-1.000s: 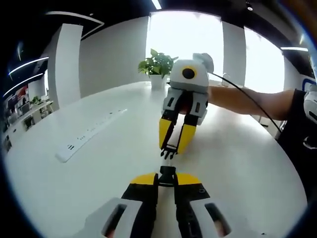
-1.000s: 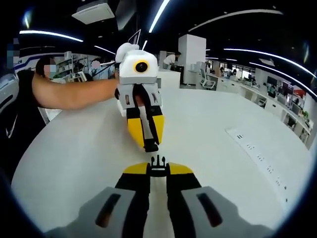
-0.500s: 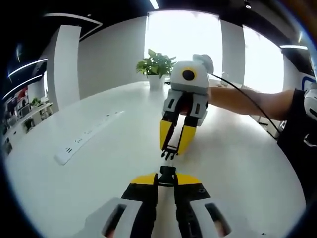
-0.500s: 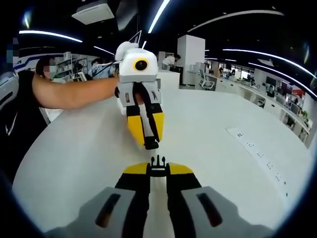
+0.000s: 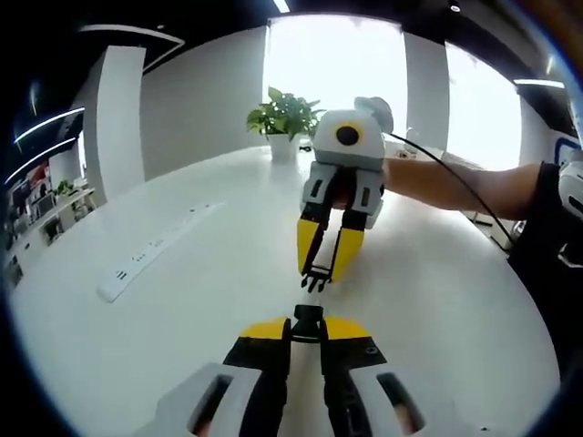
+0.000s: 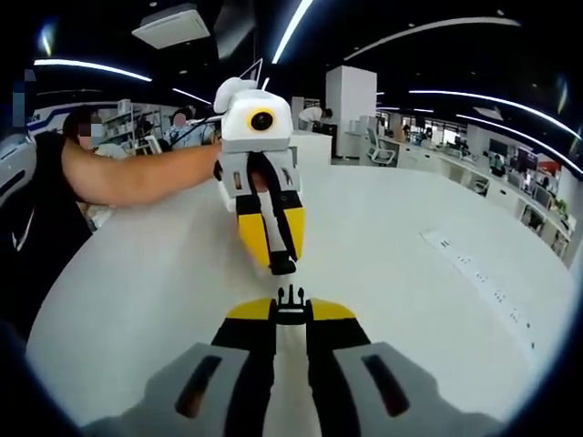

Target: Snap the two parts of the plastic buckle together until the buckle closes and remains connected.

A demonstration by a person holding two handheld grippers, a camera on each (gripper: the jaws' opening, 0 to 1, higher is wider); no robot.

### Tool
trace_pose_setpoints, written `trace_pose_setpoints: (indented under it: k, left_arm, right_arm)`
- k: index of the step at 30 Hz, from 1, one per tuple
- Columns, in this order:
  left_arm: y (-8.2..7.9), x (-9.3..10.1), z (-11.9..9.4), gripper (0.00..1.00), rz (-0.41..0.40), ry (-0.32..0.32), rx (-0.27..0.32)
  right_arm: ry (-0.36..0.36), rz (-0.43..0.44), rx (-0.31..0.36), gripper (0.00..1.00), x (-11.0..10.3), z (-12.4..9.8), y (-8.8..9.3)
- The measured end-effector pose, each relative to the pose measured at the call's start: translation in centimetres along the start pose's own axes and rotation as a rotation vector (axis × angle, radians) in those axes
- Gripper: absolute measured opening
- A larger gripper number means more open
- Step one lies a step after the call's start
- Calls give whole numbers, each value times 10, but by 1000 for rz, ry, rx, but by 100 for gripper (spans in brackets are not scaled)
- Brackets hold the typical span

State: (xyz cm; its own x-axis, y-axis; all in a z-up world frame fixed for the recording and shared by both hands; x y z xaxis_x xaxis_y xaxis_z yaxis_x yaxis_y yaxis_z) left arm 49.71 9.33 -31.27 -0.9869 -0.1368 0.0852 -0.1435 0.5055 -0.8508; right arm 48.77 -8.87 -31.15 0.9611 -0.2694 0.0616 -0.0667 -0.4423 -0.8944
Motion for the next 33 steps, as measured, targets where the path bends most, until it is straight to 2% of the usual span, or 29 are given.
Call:
trace_pose_setpoints:
  k: [6,8,14,18,21,23,25,27,30,33]
  left_arm:
    - [-6,10,-9,11,22,-6,7]
    - [-7,9,-12,11,33,-11,-1]
    - [-15,11,-25,11,38,-7,27]
    - [-15,16,-28,11,39,-6,20]
    - [-16,8,-32,11,33,-3,39]
    - [-15,14,-31,11,36,0,53]
    - [-14,11,-33,11,33,-6,47]
    - [-16,7,-36,11,25,-1,74]
    - [-16,15,-36,11,23,7,87]
    - [-9,18,-30,11,28,14,74]
  right_arm:
    - [16,-12,11,11,-7,-8,-4]
    - [17,-17,7,11,-11,-11,-7]
    - [12,-12,20,11,-18,-13,-14]
    - [14,-19,-3,11,-21,-14,-13]
    - [19,-12,21,11,-19,-18,-16]
    - [24,-13,22,11,-21,-19,-17]
    - [28,-17,26,11,-21,-23,-19]
    - [32,-22,25,11,-22,-26,-20]
    - [34,-26,26,11,-27,-28,-21]
    - [29,-31,17,11,-36,-28,-20]
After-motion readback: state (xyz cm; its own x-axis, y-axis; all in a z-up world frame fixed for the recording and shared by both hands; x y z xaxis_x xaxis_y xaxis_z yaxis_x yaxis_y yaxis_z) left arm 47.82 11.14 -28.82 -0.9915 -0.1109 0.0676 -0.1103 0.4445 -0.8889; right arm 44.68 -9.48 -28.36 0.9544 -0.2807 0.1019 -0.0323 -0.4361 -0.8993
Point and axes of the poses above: the point that each gripper's makers call its tool centre point, and the gripper's own axes: z roughly forward along the fingers, x roughly to its right, y roughly out of its underside, the point moved 8 cm from there along -z, roughly backward along the fingers, and after that the axes turned 1 degree about y, right-handed, at the moved point
